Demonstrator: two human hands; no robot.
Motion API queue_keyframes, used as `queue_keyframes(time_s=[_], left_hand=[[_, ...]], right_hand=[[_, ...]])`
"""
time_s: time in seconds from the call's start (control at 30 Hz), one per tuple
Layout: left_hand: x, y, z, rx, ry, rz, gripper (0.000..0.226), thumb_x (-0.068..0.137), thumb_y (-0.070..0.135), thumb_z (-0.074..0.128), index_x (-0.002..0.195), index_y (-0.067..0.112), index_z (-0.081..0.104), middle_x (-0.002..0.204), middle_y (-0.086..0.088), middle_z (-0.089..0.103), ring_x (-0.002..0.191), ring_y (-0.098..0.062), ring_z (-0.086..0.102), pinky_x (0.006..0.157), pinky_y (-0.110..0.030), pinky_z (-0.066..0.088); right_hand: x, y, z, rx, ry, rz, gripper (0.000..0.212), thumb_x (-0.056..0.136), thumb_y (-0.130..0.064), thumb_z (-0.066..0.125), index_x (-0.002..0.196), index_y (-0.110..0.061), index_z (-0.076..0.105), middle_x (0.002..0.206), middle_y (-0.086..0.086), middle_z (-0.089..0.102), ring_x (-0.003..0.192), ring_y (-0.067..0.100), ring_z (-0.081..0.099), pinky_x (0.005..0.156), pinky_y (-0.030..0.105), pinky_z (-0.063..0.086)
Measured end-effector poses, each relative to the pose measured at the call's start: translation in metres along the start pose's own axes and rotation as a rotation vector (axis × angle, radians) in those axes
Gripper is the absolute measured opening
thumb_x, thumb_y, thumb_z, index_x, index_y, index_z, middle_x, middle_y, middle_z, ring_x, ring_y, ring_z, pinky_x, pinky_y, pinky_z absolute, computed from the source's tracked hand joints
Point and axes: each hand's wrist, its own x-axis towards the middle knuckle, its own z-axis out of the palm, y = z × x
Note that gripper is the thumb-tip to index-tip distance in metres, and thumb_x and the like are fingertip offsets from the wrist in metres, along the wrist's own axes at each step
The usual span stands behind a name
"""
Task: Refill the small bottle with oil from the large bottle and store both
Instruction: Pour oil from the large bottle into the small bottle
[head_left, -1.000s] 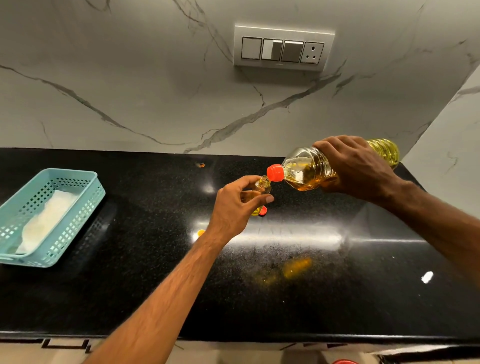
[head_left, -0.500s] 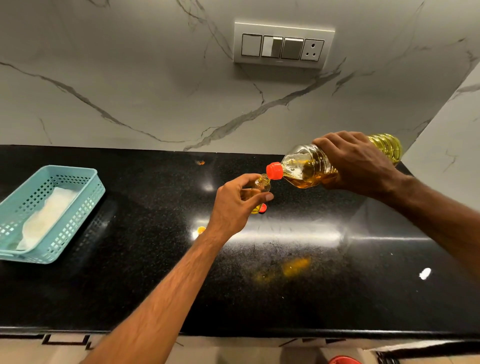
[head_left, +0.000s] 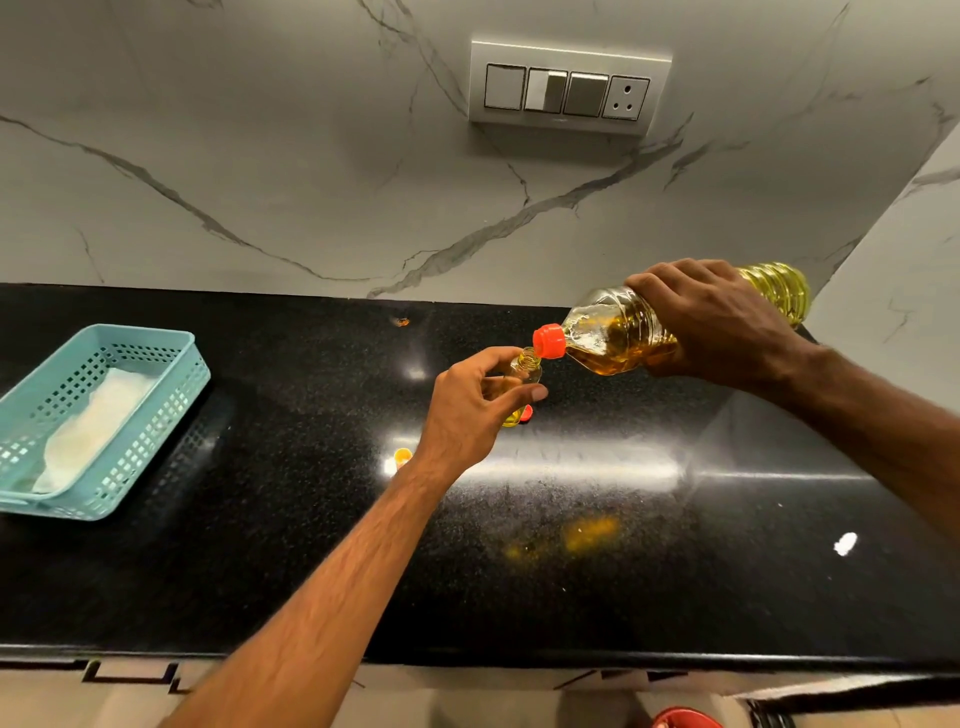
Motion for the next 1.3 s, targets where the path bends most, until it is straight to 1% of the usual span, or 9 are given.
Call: queue_keyframes(time_s=[0.07, 0.23, 0.37, 0.57, 0.73, 0.93, 1.03, 1.2, 1.3], left_hand=[[-0.0002, -0.0002, 0.0002, 0.002, 0.003, 0.007, 0.042, 0.078, 0.030, 0.075, 0.117, 0.018, 0.064, 0.098, 0.009, 0.070, 0.090, 0.000, 0.067, 0.082, -0.013, 0.053], [-0.0008, -0.0007, 0.0011, 0.002, 0.010, 0.017, 0.044, 0.078, 0.031, 0.075, 0.118, 0.016, 0.064, 0.101, 0.002, 0.071, 0.091, -0.009, 0.069, 0.083, -0.018, 0.055], [-0.0018, -0.0007, 0.0019, 0.000, 0.007, 0.017, 0.043, 0.079, 0.030, 0.075, 0.118, 0.017, 0.064, 0.098, 0.006, 0.069, 0.090, -0.007, 0.068, 0.081, -0.012, 0.053], [-0.0017, 0.0002, 0.0027, -0.002, 0.008, 0.016, 0.041, 0.079, 0.028, 0.075, 0.117, 0.018, 0.064, 0.097, 0.009, 0.068, 0.090, -0.004, 0.067, 0.079, -0.007, 0.050], [-0.0025, -0.0011, 0.0034, 0.000, 0.007, 0.014, 0.042, 0.079, 0.030, 0.075, 0.117, 0.018, 0.064, 0.101, 0.004, 0.070, 0.093, -0.009, 0.069, 0.083, -0.016, 0.054], [-0.0032, -0.0009, 0.0038, -0.009, 0.008, 0.011, 0.043, 0.079, 0.029, 0.075, 0.118, 0.016, 0.064, 0.102, 0.001, 0.071, 0.093, -0.011, 0.069, 0.083, -0.018, 0.055], [-0.0035, -0.0018, 0.0038, -0.010, 0.008, 0.010, 0.043, 0.079, 0.030, 0.075, 0.118, 0.017, 0.064, 0.101, 0.003, 0.071, 0.093, -0.010, 0.069, 0.084, -0.018, 0.055], [-0.0035, -0.0028, 0.0047, -0.020, 0.013, -0.004, 0.044, 0.079, 0.029, 0.076, 0.119, 0.016, 0.064, 0.103, 0.000, 0.072, 0.094, -0.011, 0.069, 0.087, -0.025, 0.056], [-0.0033, -0.0027, 0.0045, -0.020, 0.014, 0.001, 0.043, 0.079, 0.029, 0.076, 0.118, 0.017, 0.064, 0.103, 0.001, 0.072, 0.094, -0.011, 0.069, 0.087, -0.025, 0.056]], right_hand=[[-0.0003, -0.0003, -0.0007, -0.003, -0.003, 0.001, 0.091, 0.054, -0.037, 0.091, 0.128, -0.003, 0.050, 0.115, 0.021, 0.063, 0.102, 0.040, 0.062, 0.090, 0.052, 0.048], [-0.0006, -0.0007, -0.0026, -0.010, -0.011, 0.001, 0.092, 0.053, -0.037, 0.091, 0.128, -0.003, 0.050, 0.115, 0.020, 0.063, 0.102, 0.041, 0.061, 0.090, 0.053, 0.048], [-0.0012, -0.0007, -0.0034, -0.022, -0.012, 0.000, 0.092, 0.053, -0.038, 0.091, 0.127, -0.002, 0.050, 0.114, 0.021, 0.064, 0.101, 0.041, 0.062, 0.089, 0.052, 0.048], [-0.0015, -0.0003, -0.0039, -0.025, -0.020, 0.000, 0.093, 0.052, -0.039, 0.091, 0.127, -0.003, 0.050, 0.114, 0.020, 0.064, 0.101, 0.041, 0.062, 0.089, 0.053, 0.048], [-0.0024, -0.0003, -0.0039, -0.028, -0.021, 0.002, 0.094, 0.051, -0.039, 0.091, 0.127, -0.003, 0.050, 0.114, 0.020, 0.064, 0.101, 0.040, 0.062, 0.089, 0.052, 0.048], [-0.0032, -0.0011, -0.0042, -0.026, -0.023, 0.002, 0.093, 0.052, -0.039, 0.091, 0.128, -0.003, 0.049, 0.114, 0.020, 0.064, 0.101, 0.040, 0.062, 0.090, 0.052, 0.048], [-0.0030, -0.0011, -0.0050, -0.030, -0.026, 0.000, 0.093, 0.052, -0.040, 0.091, 0.127, -0.003, 0.049, 0.114, 0.020, 0.064, 0.101, 0.040, 0.062, 0.089, 0.052, 0.048], [-0.0031, -0.0012, -0.0076, -0.032, -0.017, -0.007, 0.089, 0.054, -0.039, 0.089, 0.126, -0.003, 0.050, 0.112, 0.019, 0.064, 0.099, 0.040, 0.062, 0.088, 0.051, 0.049], [-0.0030, -0.0015, -0.0082, -0.031, -0.015, -0.008, 0.089, 0.054, -0.038, 0.089, 0.126, -0.003, 0.051, 0.112, 0.020, 0.064, 0.099, 0.040, 0.062, 0.089, 0.051, 0.049]])
